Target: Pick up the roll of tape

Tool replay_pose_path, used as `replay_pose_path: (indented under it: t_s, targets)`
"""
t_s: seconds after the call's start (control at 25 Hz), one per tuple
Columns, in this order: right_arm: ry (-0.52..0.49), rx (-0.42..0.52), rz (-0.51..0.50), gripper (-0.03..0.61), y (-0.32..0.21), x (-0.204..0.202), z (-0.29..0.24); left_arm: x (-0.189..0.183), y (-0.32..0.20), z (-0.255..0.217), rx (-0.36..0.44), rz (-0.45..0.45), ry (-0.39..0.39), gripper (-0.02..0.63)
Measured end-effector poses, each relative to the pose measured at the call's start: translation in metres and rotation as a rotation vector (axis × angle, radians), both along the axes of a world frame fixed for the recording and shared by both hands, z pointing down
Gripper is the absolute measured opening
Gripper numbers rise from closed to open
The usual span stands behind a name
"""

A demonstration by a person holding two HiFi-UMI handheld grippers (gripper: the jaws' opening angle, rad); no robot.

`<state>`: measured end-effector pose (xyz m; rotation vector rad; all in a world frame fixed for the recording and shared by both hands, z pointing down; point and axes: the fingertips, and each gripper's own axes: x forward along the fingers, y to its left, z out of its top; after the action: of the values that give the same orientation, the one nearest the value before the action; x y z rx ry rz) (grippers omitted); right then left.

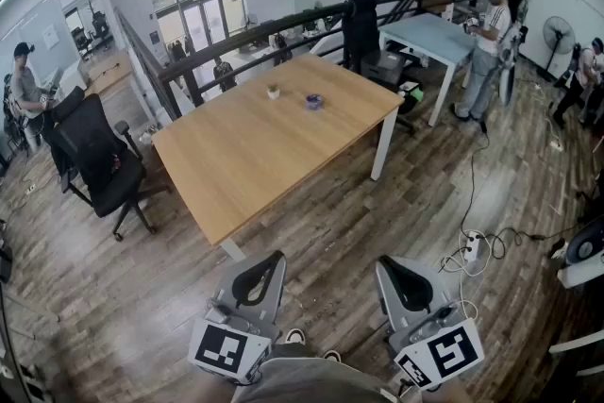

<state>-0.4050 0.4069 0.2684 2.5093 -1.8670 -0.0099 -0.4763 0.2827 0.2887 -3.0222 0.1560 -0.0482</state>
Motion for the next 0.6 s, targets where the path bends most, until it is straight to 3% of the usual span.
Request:
replay_pose_path:
  t_s: [0.32,0.6]
  targets:
    - [0.001,-0.019,0.013,0.015,-0.024,0.013,0.003,0.011,-0.023,0.004,-0.018,0.002,-0.01,0.0]
    - [0.003,-0.025,0.008,0.015,-0.075,0.023,0.003,0.022,-0.074,0.003,-0.021,-0.002,-0.01,0.0]
